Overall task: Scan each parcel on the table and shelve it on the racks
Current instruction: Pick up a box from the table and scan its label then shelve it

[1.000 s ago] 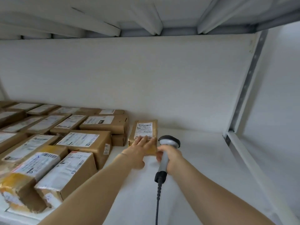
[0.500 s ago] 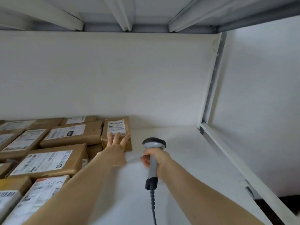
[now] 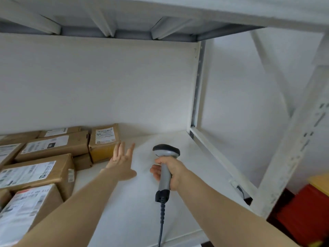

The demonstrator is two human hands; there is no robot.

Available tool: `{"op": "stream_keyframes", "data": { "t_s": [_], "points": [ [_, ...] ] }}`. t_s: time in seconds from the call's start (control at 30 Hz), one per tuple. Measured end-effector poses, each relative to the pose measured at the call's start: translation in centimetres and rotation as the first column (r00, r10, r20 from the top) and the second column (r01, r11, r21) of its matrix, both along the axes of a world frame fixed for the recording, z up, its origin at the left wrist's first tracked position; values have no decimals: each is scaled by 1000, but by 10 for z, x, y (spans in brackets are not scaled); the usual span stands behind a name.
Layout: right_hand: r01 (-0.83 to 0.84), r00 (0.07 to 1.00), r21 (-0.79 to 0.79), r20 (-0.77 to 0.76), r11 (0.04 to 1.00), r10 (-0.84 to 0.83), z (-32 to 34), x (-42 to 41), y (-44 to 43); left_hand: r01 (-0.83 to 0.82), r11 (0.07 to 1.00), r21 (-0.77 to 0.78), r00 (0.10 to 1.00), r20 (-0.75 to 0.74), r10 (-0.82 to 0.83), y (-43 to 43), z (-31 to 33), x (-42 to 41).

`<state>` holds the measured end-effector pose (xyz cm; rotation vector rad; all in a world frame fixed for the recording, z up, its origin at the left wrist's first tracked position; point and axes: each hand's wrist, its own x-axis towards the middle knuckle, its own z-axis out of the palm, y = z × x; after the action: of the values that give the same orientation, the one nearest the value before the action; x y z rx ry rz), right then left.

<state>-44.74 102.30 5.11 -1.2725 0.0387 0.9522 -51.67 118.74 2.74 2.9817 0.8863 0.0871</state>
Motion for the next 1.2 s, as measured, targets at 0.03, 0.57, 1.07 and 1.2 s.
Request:
{"op": "stream_keyframes", "data": {
  "t_s": [0.03,0.57,1.07,1.2],
  "points": [
    [-6,1000,-6,17,1000,6,1,-5,-12,16,1000,-22,1000,5,-16,-14,-1,-1],
    [158,987,25,39,987,-159,-31,-106,-314,426,896,-128,905,55,-422,-319,-23,-64],
    [716,696,-13,-50,698,-716,-73,-101,-658,847,485,-220,483,-65,-873,-650,-59,22],
    [819,571,-17,-82,574,-817,-79,-75,-741,901,365,-234,361,-58,-931,-736,-73,71]
  ]
}}
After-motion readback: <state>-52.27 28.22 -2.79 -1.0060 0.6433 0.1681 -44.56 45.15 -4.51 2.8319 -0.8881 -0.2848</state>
